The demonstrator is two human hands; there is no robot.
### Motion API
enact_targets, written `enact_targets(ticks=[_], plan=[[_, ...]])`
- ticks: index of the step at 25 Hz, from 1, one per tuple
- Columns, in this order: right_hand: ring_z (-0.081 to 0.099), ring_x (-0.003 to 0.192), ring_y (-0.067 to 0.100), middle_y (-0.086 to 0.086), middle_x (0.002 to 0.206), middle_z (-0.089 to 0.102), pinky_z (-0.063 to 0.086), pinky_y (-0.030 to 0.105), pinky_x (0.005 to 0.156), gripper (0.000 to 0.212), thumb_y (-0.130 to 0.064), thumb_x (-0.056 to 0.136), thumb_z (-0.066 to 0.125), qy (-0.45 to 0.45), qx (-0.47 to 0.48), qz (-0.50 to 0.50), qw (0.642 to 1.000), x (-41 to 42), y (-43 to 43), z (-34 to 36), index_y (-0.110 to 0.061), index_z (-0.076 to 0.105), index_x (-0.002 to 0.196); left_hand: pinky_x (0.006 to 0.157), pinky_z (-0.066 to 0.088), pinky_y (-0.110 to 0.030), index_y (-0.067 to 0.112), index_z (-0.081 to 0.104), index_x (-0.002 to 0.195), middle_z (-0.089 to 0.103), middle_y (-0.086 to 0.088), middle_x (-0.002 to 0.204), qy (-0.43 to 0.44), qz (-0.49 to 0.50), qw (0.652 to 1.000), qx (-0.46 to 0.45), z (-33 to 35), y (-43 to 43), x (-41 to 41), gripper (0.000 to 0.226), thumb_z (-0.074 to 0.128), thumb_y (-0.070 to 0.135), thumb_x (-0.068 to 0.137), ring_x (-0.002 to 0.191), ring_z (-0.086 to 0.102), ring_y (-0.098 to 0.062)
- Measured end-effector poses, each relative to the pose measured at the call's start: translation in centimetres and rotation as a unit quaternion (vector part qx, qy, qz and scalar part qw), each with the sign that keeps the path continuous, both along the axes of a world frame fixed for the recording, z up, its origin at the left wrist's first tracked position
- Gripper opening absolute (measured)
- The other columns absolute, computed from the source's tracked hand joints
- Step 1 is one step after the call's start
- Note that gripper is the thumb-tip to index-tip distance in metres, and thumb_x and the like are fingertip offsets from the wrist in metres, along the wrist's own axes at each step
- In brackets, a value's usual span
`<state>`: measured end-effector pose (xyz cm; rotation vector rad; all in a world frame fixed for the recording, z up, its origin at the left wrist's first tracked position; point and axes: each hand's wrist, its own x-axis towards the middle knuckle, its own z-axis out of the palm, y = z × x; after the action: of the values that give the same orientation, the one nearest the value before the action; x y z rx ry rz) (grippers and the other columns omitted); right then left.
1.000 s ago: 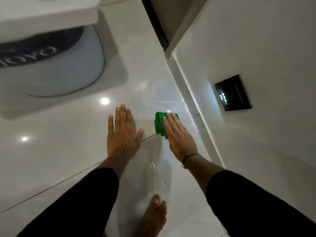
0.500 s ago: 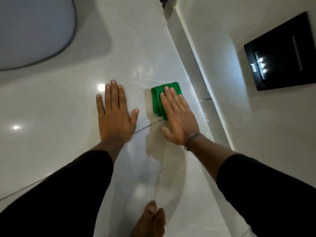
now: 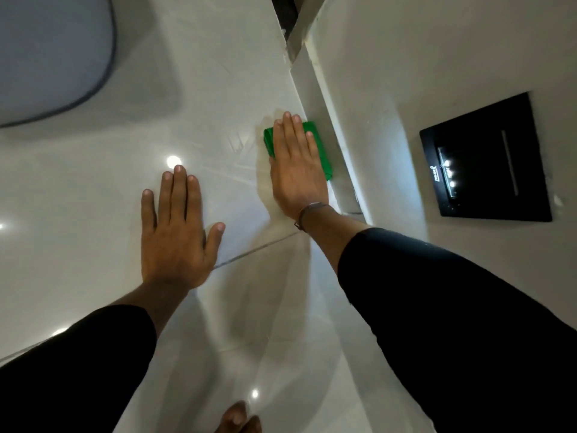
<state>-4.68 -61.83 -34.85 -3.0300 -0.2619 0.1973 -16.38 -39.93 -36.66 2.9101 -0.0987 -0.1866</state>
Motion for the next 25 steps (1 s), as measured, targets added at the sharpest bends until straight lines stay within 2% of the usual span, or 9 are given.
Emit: enact_targets(ticks=[4,7,11,14,17,22,25], plan=[[0.018,0.158,0.028,0.013,0.169,0.027,0.015,0.045,0.129,0.064,-0.002,0.098,0.041,-0.015,0.043,-0.034,0.998,-1.0,-0.6,-0.3,-0.004,0.028,0.16,0.137,0.008,-0.063,-0.001,0.014,0.172,0.01,-0.025,0.183,-0.003,-0.003,1.0,0.003,0.0,0.0,0.1,0.088,0.036,0.053,0.105,0.171,0.008,-0.042],[0.011,0.16,0.024,0.009,0.172,0.021,0.009,0.042,0.13,0.073,0.003,0.092,0.041,0.024,0.083,-0.049,0.995,-5.9,-2.6,0.6,-0.006,0.023,0.162,0.136,0.01,-0.063,-0.001,0.017,0.172,0.012,-0.025,0.183,-0.009,0.0,1.0,0.001,0.2,0.1,0.1,0.088,0.039,0.051,0.105,0.17,0.011,-0.043],[0.013,0.16,0.028,0.014,0.17,0.022,0.02,0.052,0.127,0.065,-0.016,0.099,0.039,0.051,0.063,-0.057,0.995,-15.8,-6.8,1.3,-0.005,0.022,0.162,0.136,0.008,-0.062,-0.002,0.017,0.172,0.012,-0.026,0.183,-0.003,-0.003,1.0,-0.005,0.2,-0.1,0.3,0.089,0.039,0.051,0.104,0.17,0.012,-0.044],[0.018,0.158,0.032,0.015,0.169,0.024,0.027,0.055,0.123,0.067,-0.021,0.099,0.041,0.073,0.029,-0.059,0.995,-19.1,-7.7,1.3,-0.005,0.021,0.161,0.136,0.009,-0.063,-0.002,0.018,0.171,0.013,-0.027,0.182,0.0,-0.002,1.0,-0.003,0.3,0.0,0.3,0.089,0.039,0.051,0.103,0.169,0.013,-0.044],[0.016,0.159,0.03,0.015,0.17,0.023,0.022,0.053,0.126,0.065,-0.019,0.1,0.041,0.07,0.051,-0.039,0.995,-16.2,-6.8,1.6,-0.006,0.022,0.161,0.136,0.009,-0.063,-0.002,0.018,0.171,0.014,-0.027,0.182,0.0,-0.001,1.0,-0.001,0.4,-0.2,0.2,0.088,0.039,0.05,0.103,0.169,0.013,-0.044],[0.019,0.158,0.029,0.013,0.169,0.028,0.017,0.047,0.128,0.066,-0.006,0.095,0.038,0.021,0.07,-0.053,0.996,-1.9,-1.2,0.6,-0.005,0.029,0.16,0.136,0.008,-0.063,-0.002,0.017,0.171,0.014,-0.027,0.182,0.002,-0.008,1.0,0.006,0.5,-0.1,0.2,0.088,0.037,0.051,0.104,0.169,0.013,-0.045],[0.016,0.159,0.026,0.011,0.17,0.026,0.011,0.043,0.13,0.068,0.001,0.094,0.039,0.005,0.066,-0.06,0.996,-0.9,-0.7,0.2,-0.006,0.026,0.161,0.136,0.008,-0.062,-0.001,0.016,0.172,0.013,-0.026,0.182,0.001,-0.007,1.0,0.007,0.4,0.0,0.3,0.088,0.037,0.051,0.104,0.169,0.013,-0.044]])
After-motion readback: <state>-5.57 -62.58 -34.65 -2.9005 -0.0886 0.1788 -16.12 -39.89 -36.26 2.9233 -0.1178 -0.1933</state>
